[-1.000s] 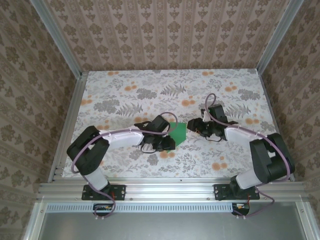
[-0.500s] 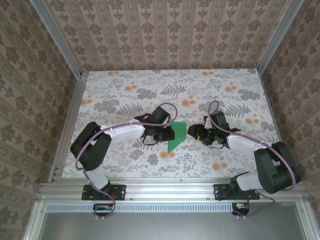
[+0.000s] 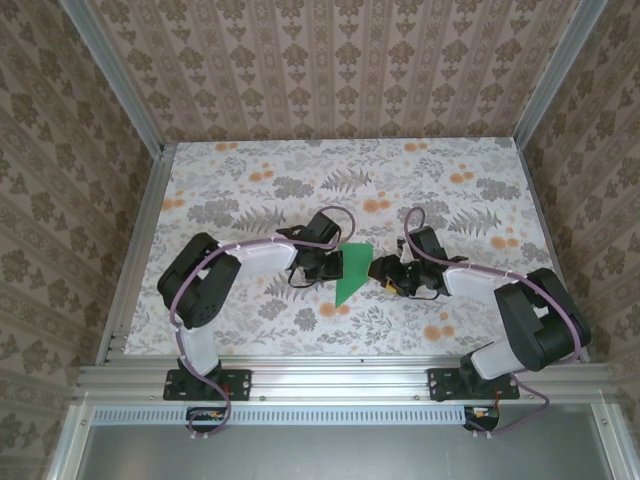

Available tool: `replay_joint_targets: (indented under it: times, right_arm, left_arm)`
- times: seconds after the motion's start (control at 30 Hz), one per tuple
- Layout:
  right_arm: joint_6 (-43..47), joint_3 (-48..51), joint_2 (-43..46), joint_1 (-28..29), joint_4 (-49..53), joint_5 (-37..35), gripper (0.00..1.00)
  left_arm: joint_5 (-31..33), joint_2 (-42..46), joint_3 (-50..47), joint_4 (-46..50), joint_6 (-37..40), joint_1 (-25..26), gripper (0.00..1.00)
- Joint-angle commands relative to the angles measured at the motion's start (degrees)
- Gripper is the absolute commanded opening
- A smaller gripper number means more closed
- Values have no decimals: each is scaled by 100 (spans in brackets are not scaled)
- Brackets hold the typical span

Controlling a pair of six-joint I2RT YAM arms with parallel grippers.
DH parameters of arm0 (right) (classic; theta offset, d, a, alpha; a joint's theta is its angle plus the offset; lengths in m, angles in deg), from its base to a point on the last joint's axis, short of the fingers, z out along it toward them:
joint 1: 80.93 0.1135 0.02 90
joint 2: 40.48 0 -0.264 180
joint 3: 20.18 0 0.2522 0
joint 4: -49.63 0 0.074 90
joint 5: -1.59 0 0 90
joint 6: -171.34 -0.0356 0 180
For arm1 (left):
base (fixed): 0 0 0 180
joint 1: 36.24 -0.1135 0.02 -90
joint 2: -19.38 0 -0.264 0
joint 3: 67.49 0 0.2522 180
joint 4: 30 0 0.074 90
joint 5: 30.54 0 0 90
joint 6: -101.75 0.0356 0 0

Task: Fold a paper plane with a square sheet of paper (pick it up from the middle)
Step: Fourth fold the wing at the center of the table.

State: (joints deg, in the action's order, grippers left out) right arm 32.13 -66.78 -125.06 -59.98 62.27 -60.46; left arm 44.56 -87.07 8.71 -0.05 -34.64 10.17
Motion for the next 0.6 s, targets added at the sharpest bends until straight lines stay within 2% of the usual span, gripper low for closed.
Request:
replay_joint_targets:
  times: [0.0, 0.3, 0.57]
  right_arm:
    - [-190, -197, -159, 97, -125, 159, 54]
    - [-584, -292, -577, 223, -639, 243, 42]
    - [-681, -422, -751, 234, -678, 106, 38]
  left_arm:
    - [143, -95, -12, 218, 93, -19, 4]
    - [153, -156, -95, 243, 82, -47, 2]
    - [119, -156, -159, 207, 69, -58, 1]
